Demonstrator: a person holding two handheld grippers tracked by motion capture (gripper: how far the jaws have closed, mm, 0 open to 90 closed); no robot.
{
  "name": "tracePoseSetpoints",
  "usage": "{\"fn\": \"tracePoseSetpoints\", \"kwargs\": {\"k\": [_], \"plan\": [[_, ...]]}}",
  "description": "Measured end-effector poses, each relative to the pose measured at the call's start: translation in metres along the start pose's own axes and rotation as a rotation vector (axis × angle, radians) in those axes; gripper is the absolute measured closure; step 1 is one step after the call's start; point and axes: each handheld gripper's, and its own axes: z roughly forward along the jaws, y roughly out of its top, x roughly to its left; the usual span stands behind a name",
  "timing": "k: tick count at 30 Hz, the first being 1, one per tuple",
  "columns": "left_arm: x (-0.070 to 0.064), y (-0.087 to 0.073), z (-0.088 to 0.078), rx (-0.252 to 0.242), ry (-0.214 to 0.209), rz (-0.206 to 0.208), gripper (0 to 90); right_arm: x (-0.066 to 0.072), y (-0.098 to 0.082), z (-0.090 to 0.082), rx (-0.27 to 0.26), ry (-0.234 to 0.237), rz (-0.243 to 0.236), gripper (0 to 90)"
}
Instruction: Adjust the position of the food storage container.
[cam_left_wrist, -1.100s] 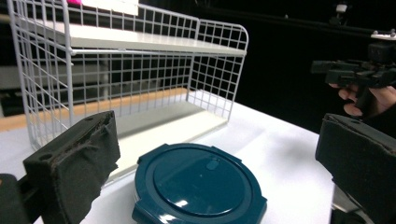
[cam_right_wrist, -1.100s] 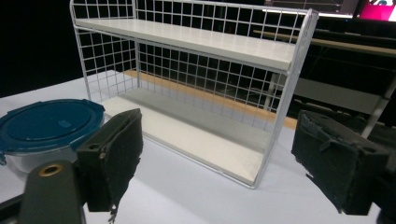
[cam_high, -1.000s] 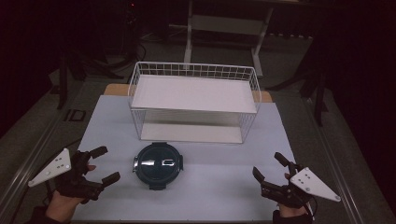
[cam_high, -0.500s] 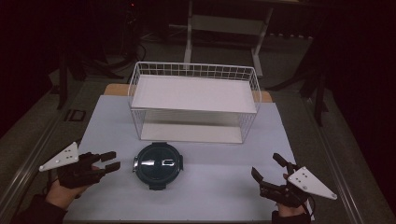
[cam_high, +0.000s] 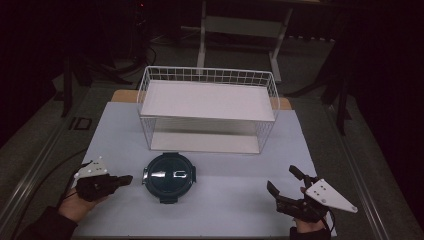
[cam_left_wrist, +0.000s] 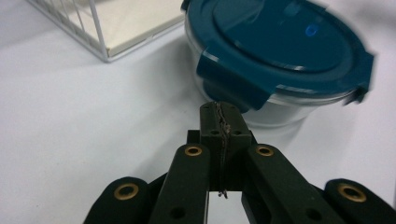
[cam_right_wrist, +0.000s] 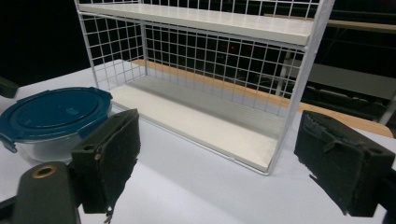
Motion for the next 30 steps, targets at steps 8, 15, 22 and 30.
{"fn": "tracePoseSetpoints", "kwargs": {"k": [8,15,22,30], "plan": [[0.001,0.007,0.017,0.023,-0.009,0.008,89.7,0.001,-0.001,0.000,0.002,0.006,-0.005,13.9],[-0.002,0.011,0.025,0.034,-0.039,0.003,89.9,0.004,0.001,0.000,-0.006,0.023,-0.015,13.9],[-0.005,0.016,0.024,0.040,-0.043,0.004,89.9,0.004,0.001,0.001,0.001,0.033,-0.015,13.9],[-0.009,0.024,0.035,0.043,-0.069,0.011,89.9,0.005,0.000,0.003,0.007,0.038,-0.016,13.9]]}}
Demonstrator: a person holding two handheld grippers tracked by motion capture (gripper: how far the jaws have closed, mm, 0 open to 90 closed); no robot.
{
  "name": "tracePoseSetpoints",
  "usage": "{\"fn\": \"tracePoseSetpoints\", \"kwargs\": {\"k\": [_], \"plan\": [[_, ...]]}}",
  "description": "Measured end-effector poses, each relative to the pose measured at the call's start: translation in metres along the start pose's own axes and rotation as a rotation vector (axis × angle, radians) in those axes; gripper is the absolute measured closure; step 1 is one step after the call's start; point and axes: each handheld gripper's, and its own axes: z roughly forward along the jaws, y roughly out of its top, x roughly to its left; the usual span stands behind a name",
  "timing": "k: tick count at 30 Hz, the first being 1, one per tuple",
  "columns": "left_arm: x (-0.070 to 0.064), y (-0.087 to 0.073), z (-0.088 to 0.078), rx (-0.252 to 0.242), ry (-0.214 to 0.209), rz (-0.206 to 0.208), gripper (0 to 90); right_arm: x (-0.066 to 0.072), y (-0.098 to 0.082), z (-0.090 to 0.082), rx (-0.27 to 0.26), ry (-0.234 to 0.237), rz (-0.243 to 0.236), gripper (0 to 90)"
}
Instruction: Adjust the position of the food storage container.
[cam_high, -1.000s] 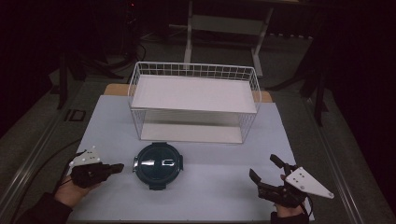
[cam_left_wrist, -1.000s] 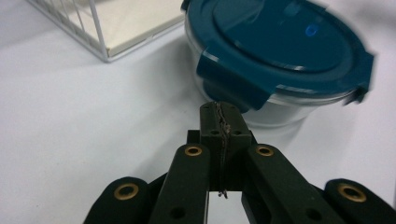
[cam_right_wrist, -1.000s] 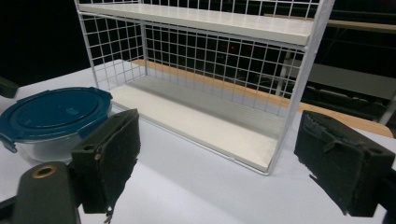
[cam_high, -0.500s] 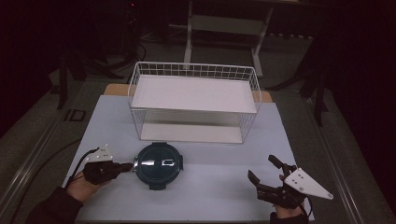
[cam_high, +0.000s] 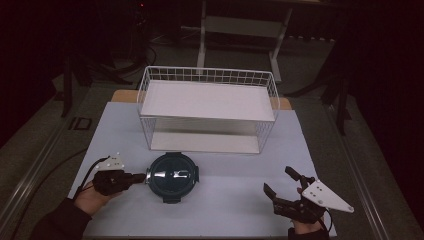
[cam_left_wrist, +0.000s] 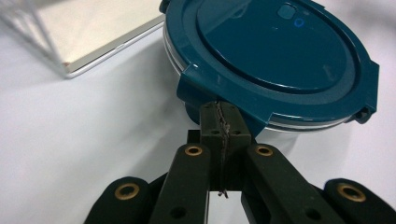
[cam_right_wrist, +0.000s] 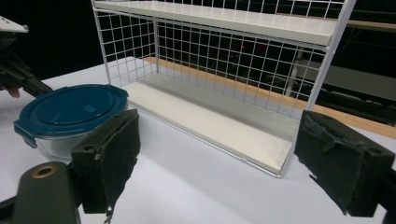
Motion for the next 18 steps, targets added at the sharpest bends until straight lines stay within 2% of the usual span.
{"fn": "tracePoseSetpoints", "kwargs": {"k": [11,12,14,16,18], "plan": [[-0.006,0.018,0.025,0.003,-0.033,0.027,89.9,0.002,-0.002,0.004,0.017,0.012,0.000,13.9],[-0.007,0.020,0.026,0.009,-0.026,0.029,89.9,0.002,-0.002,0.004,0.019,0.013,0.001,13.9],[-0.010,0.023,0.024,0.028,-0.010,0.067,89.7,0.002,-0.002,0.004,0.019,0.011,0.000,13.9],[-0.011,0.025,0.019,0.003,-0.018,0.071,89.7,0.001,-0.002,0.004,0.019,0.008,0.006,13.9],[-0.010,0.024,0.019,0.019,-0.002,0.076,89.7,0.000,-0.002,0.004,0.017,0.007,0.009,14.0]]}}
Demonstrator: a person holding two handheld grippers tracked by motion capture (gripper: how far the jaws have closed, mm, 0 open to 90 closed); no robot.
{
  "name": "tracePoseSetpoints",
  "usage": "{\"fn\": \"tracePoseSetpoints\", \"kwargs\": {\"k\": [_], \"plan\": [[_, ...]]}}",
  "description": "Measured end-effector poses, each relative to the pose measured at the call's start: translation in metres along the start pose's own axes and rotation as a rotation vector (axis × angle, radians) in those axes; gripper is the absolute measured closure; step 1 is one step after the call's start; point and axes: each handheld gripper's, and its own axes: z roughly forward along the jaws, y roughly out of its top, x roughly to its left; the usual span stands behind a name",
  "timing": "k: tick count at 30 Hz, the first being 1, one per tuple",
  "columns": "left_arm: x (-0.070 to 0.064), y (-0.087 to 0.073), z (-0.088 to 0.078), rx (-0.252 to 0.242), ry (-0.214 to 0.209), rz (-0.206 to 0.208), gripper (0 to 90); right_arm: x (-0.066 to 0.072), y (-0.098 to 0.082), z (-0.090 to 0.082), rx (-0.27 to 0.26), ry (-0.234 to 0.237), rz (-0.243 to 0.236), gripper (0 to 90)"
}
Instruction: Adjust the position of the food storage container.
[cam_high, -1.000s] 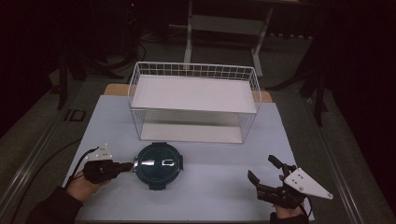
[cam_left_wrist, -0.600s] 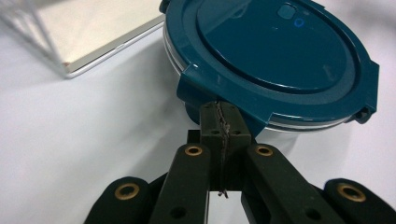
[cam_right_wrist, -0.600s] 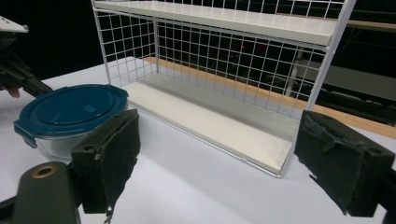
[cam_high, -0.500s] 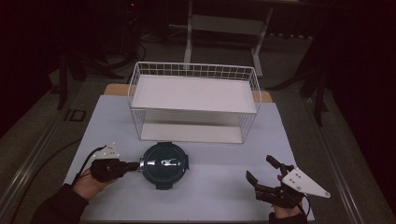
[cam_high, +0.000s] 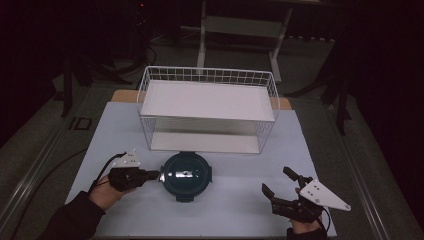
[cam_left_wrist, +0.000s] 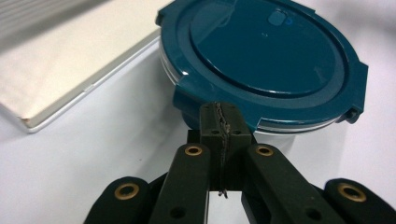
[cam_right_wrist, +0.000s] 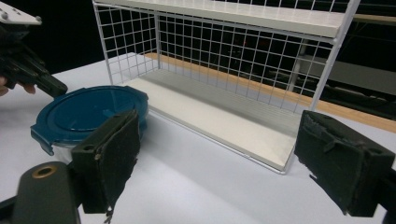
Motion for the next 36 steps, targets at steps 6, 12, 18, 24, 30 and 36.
{"fn": "tracePoseSetpoints", "kwargs": {"k": [6,12,18,24,30,36], "plan": [[0.001,-0.003,0.007,0.012,-0.015,-0.012,89.8,0.001,0.000,-0.001,0.000,0.000,-0.005,13.9],[0.004,0.000,0.008,0.017,-0.031,-0.035,89.8,0.001,-0.001,0.001,0.007,0.003,0.000,13.9],[0.001,0.004,0.016,0.005,-0.027,-0.040,89.8,0.003,-0.001,0.004,0.014,0.009,-0.004,13.9],[-0.004,0.013,0.026,0.018,-0.038,-0.013,89.8,0.005,-0.001,0.007,0.017,0.013,-0.004,13.9],[-0.014,0.026,0.044,0.014,-0.042,0.006,89.8,0.005,-0.002,0.008,0.023,0.012,-0.010,13.9],[-0.019,0.033,0.055,0.012,-0.072,0.006,89.8,0.005,-0.002,0.008,0.025,0.011,-0.011,13.9]]}}
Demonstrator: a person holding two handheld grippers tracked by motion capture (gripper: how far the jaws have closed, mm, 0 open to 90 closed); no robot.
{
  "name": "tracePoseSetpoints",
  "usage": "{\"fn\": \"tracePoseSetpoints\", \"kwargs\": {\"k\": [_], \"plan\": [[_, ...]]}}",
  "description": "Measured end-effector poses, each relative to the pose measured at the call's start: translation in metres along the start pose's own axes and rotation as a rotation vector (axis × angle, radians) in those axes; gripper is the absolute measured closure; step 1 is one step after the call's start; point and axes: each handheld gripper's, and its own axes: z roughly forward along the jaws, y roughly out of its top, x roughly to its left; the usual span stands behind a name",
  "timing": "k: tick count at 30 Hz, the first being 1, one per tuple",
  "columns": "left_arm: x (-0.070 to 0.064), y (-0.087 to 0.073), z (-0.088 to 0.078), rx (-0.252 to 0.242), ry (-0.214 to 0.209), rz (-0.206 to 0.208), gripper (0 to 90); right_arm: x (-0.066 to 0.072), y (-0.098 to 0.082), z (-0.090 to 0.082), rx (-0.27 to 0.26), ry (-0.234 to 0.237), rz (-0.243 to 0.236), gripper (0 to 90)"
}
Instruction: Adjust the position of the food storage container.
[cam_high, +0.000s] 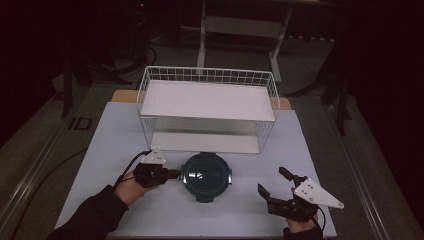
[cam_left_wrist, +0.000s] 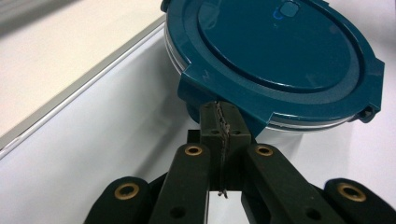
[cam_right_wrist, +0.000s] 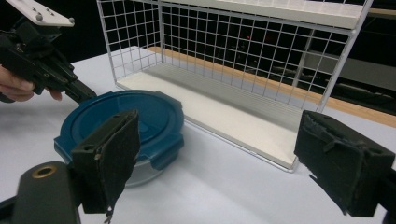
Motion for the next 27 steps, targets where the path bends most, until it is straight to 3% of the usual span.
{"fn": "tracePoseSetpoints", "kwargs": {"k": [7,14,19,22,24,25,26,27], "plan": [[-0.007,0.009,0.011,0.007,-0.015,0.017,89.8,0.000,-0.001,0.000,0.003,0.001,-0.002,13.7],[-0.007,0.008,0.013,-0.002,-0.017,0.022,89.1,0.000,-0.001,0.001,0.005,-0.005,-0.006,13.7],[-0.009,0.008,0.003,-0.017,-0.023,0.014,72.4,0.002,-0.003,0.001,0.007,0.007,0.003,12.7],[-0.009,0.009,-0.002,-0.029,-0.039,-0.015,54.0,0.003,-0.004,0.002,0.022,0.014,-0.006,12.0],[-0.009,0.010,-0.010,-0.074,-0.083,-0.061,42.6,0.003,-0.005,0.003,0.020,0.014,-0.003,11.1],[-0.009,0.010,-0.010,-0.074,-0.083,-0.061,37.3,0.003,-0.005,0.003,0.015,0.015,-0.001,11.1],[-0.010,0.011,-0.016,-0.106,-0.116,-0.070,29.0,0.003,-0.004,0.003,0.012,0.016,0.001,11.1],[-0.011,0.013,-0.019,-0.116,-0.105,-0.070,21.6,0.004,-0.004,0.003,0.008,0.015,0.000,11.1]]}}
